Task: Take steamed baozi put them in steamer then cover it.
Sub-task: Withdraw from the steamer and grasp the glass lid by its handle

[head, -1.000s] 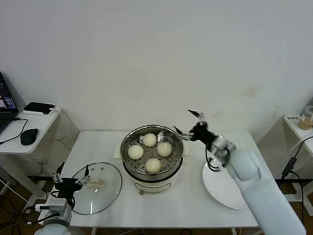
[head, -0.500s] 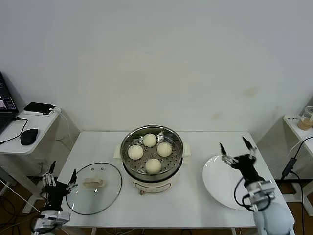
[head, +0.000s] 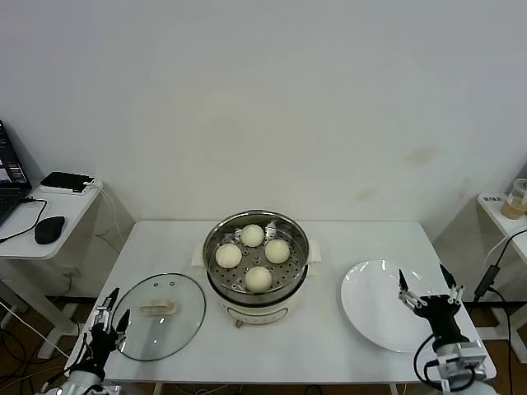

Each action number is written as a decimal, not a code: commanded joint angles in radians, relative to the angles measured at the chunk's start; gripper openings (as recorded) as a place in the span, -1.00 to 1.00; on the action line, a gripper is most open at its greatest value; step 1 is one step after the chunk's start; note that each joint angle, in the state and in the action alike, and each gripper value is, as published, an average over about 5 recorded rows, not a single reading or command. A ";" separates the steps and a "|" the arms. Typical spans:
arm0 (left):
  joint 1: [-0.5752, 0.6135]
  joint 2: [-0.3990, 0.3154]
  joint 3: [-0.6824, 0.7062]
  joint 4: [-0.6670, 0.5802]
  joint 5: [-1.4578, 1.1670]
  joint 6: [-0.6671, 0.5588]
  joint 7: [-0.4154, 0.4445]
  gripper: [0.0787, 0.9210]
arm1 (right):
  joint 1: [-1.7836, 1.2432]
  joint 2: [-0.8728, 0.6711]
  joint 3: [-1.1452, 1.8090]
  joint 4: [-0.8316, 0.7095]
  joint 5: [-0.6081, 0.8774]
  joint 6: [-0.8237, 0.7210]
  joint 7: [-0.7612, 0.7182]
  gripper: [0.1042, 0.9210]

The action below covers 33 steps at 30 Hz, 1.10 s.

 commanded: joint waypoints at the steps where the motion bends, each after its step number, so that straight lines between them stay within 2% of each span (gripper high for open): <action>1: -0.029 0.014 0.052 0.046 0.164 -0.025 0.014 0.77 | -0.050 0.029 0.033 0.009 -0.019 0.005 0.017 0.76; 16: -0.134 0.016 0.143 0.146 0.159 -0.012 0.023 0.77 | -0.072 0.041 0.032 0.018 -0.039 0.004 0.017 0.76; 33: -0.280 0.045 0.185 0.269 0.132 -0.003 0.023 0.77 | -0.099 0.066 0.034 0.034 -0.070 0.013 0.017 0.76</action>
